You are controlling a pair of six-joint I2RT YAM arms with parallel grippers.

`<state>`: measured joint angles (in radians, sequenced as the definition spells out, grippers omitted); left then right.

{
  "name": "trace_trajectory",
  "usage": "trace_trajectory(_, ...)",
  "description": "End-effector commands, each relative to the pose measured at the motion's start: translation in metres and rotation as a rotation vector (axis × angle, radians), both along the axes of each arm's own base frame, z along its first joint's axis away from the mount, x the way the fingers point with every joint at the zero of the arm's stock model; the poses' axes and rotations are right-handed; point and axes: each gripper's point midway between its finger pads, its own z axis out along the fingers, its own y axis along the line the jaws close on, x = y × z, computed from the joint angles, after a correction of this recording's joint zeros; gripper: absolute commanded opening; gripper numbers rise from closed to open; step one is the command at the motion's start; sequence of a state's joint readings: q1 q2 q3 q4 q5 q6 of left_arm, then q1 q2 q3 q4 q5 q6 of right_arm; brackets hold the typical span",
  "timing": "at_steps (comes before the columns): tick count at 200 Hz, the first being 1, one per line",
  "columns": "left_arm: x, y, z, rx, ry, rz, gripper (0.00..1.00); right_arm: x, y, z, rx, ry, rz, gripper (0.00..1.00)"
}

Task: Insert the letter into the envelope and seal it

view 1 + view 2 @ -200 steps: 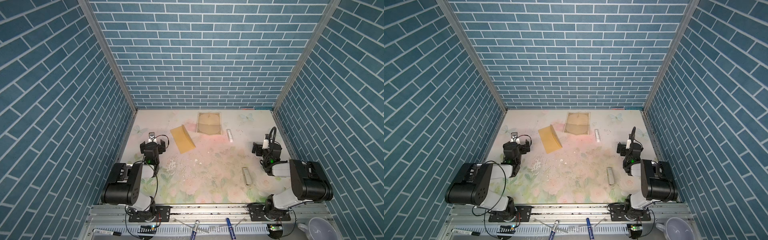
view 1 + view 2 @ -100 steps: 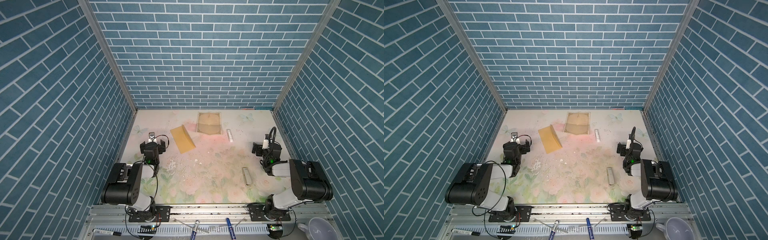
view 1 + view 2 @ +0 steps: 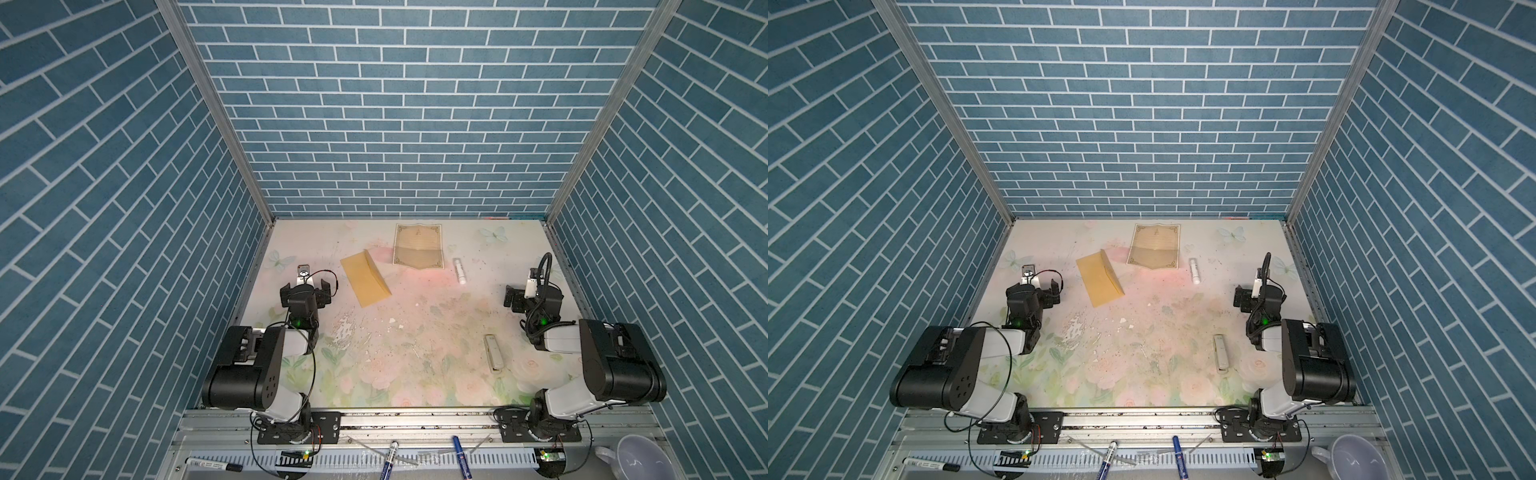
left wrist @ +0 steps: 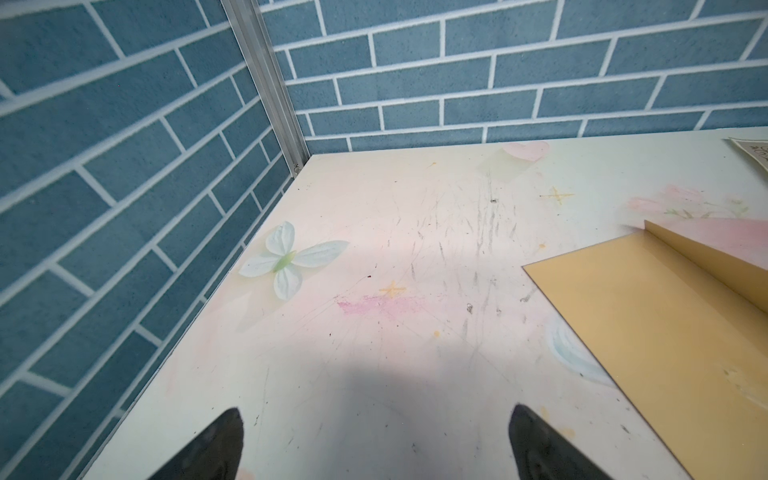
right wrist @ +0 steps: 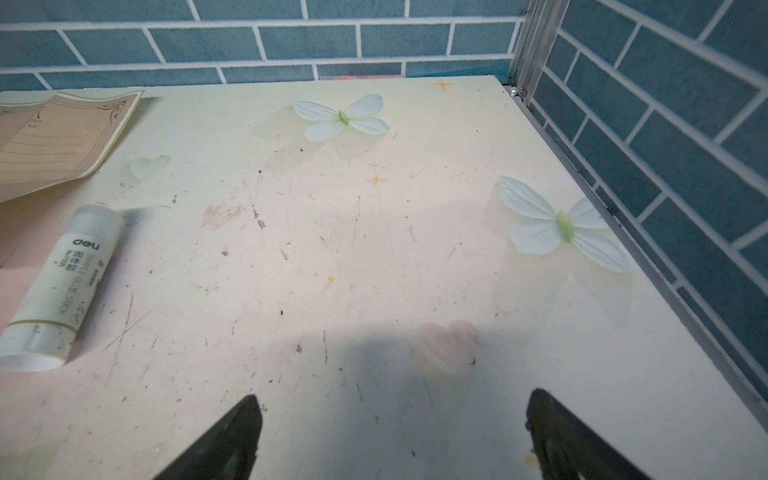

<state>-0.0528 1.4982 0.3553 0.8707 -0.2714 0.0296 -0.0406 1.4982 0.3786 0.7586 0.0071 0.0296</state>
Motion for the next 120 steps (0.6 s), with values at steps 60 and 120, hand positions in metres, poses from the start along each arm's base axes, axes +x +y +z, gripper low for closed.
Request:
trace_trajectory(60, -0.035, -0.004, 0.109, -0.192, -0.09, 0.045, 1.0, -0.013, 0.028, 0.151, 0.12, -0.133, 0.124, 0.98)
trace_trajectory(120, -0.049, -0.062, 0.16, -0.436, -0.027, -0.226, 1.0, -0.017, 0.125, 0.191, -0.118, -0.098, 0.475, 0.95)
